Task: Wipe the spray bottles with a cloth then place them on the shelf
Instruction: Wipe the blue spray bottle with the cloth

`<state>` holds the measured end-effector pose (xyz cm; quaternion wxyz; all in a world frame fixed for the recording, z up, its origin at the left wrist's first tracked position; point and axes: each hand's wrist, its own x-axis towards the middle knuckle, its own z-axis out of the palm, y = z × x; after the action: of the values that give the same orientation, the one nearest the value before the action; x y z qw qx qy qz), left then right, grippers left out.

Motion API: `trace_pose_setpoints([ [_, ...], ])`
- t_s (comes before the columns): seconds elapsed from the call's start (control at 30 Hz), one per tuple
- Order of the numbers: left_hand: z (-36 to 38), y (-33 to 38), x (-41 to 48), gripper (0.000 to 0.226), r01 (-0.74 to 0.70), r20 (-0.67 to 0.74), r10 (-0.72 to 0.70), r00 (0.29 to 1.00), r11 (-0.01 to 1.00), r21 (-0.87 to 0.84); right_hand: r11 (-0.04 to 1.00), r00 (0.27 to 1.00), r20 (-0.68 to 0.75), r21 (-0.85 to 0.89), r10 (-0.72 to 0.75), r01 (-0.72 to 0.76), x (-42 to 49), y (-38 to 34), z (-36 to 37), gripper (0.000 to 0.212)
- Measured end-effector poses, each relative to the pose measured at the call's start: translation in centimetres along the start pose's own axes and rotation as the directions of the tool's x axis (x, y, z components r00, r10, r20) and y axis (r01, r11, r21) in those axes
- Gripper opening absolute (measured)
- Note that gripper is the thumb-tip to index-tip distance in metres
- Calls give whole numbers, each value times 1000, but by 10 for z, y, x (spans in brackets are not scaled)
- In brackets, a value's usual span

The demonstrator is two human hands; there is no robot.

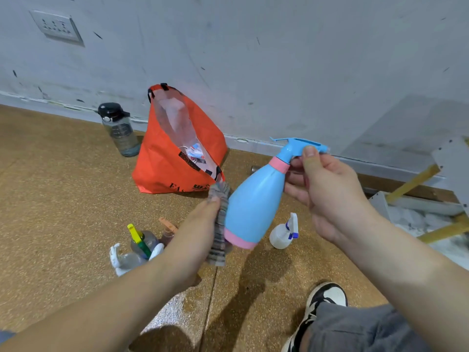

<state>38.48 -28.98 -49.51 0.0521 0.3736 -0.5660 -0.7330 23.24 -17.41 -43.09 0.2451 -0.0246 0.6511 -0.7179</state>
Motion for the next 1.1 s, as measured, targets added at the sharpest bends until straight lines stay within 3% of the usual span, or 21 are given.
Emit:
trace_pose_setpoints([
  [0.07,0,6,-2,35,134,-27,-137,990,988,-75,1000,1000,0,27,11,-11,1,0,-3,31],
  [0.1,0,8,-2,34,81,-79,-84,993,996,-41,999,1000,7,42,21,-21,1,1,-3,31],
  [0.17,5,13,-3,28,-206,-110,229,967,960,189,997,998,32,55,49,-51,-3,3,1,30],
  [0.23,11,13,-9,24,-545,85,577,812,699,464,996,993,88,29,80,-83,-13,10,7,30],
  [0.3,16,13,-13,34,-634,224,682,696,437,638,995,982,160,6,102,-104,-24,18,12,31],
  [0.33,14,14,-11,35,-622,216,693,687,409,667,994,976,190,2,109,-112,-28,21,15,33],
  [0.37,10,16,-8,32,-606,174,683,709,464,646,993,972,208,-3,113,-115,-30,23,16,34],
  [0.43,2,25,-1,25,-529,73,559,826,724,442,995,974,201,-17,103,-102,-31,22,16,32],
  [0.5,-5,31,6,25,-262,-13,270,963,945,196,997,979,189,-36,79,-74,-29,20,15,29],
  [0.57,-8,34,4,30,98,-41,-96,995,994,47,996,980,190,-70,63,-50,-27,20,13,30],
  [0.63,-6,35,0,31,253,-32,-254,967,967,-35,995,981,186,-92,62,-46,-24,20,12,30],
  [0.7,0,33,-3,30,148,-97,-143,985,988,45,993,984,168,-105,63,-46,-20,18,11,30],
  [0.73,5,31,-8,28,-23,-118,42,992,987,157,993,984,162,-102,67,-51,-19,17,12,30],
  [0.77,12,27,-14,25,-269,-85,304,949,920,285,994,983,167,-92,76,-61,-18,18,12,31],
  [0.8,16,22,-21,28,-481,5,528,849,770,420,994,980,178,-83,88,-74,-17,19,12,33],
  [0.83,18,18,-26,37,-595,114,643,757,606,527,993,977,188,-79,99,-85,-16,19,12,35],
  [0.87,16,14,-26,46,-645,205,673,710,505,574,993,976,190,-78,106,-93,-15,19,12,37],
  [0.93,5,11,-15,47,-659,269,640,720,507,556,994,983,155,-59,100,-91,-11,16,13,37],
  [1.0,-4,13,-7,27,-552,174,536,826,706,443,996,993,78,-11,84,-84,-6,12,12,32],
  [1.07,-4,14,-3,24,-225,-45,243,969,945,238,997,997,9,19,78,-78,-1,12,9,30],
  [1.1,-3,13,-3,26,-60,-115,73,991,992,112,997,997,-14,27,77,-77,1,12,7,31],
])
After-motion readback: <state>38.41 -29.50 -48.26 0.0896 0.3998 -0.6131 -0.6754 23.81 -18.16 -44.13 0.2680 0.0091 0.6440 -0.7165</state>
